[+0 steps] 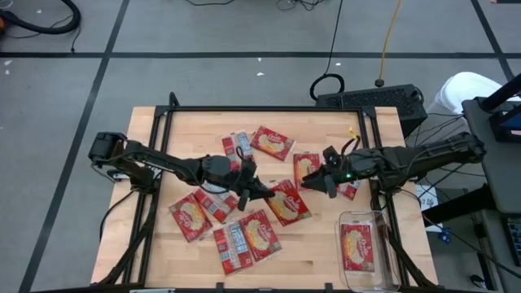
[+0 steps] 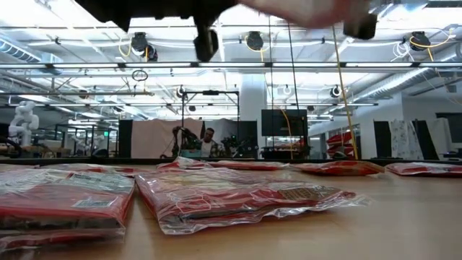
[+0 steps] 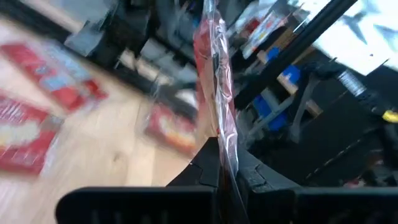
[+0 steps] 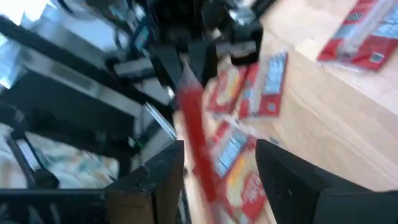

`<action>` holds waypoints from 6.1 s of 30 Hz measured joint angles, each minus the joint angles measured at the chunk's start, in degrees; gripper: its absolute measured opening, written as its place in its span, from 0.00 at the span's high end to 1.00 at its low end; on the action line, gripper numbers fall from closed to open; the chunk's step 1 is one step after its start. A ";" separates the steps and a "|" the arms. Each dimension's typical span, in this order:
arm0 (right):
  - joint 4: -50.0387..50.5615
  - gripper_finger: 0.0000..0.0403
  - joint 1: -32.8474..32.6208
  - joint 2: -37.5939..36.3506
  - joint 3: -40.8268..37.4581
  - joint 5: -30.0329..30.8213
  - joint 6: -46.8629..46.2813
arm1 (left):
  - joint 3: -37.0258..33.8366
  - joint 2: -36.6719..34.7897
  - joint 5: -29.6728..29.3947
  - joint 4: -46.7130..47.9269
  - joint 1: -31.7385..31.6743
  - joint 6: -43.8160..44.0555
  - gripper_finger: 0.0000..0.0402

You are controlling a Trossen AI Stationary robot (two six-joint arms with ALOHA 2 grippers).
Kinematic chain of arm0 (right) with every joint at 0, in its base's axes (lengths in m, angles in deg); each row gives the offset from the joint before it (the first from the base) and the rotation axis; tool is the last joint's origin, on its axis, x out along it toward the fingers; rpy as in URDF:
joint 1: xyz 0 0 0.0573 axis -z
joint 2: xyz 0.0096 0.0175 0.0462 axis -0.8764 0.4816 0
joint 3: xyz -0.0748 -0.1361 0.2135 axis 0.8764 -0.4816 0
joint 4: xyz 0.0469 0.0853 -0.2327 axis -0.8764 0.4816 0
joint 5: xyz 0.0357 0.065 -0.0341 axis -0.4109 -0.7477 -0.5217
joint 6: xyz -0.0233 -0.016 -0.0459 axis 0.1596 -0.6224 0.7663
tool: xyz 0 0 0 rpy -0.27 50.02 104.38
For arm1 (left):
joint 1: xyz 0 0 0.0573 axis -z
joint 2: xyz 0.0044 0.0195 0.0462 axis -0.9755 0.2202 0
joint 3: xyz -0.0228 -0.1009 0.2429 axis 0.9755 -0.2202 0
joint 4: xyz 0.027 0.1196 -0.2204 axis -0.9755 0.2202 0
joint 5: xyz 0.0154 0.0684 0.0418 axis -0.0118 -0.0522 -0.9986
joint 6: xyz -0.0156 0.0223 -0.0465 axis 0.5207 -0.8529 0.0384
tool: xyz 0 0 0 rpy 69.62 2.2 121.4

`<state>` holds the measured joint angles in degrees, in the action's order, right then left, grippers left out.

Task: Sort popcorn bags into baskets
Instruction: Put the popcorn bag into the transparent bin

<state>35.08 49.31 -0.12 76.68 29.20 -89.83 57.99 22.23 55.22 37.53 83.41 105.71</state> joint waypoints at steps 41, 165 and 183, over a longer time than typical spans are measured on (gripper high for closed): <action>19.98 0.95 -5.08 17.00 23.88 0.87 3.33 | -0.07 -3.03 -0.74 -3.54 -0.40 -0.16 0.90; 37.37 0.70 -46.12 9.77 5.97 1.86 -69.26 | -0.07 -12.47 -10.22 31.61 3.37 1.57 0.59; 37.67 0.70 -39.01 8.40 17.97 21.19 -60.11 | -0.07 -8.71 -10.22 49.96 6.57 4.15 0.39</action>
<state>72.76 10.31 8.28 94.65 50.39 -149.94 57.92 13.52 45.00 87.49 89.98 109.86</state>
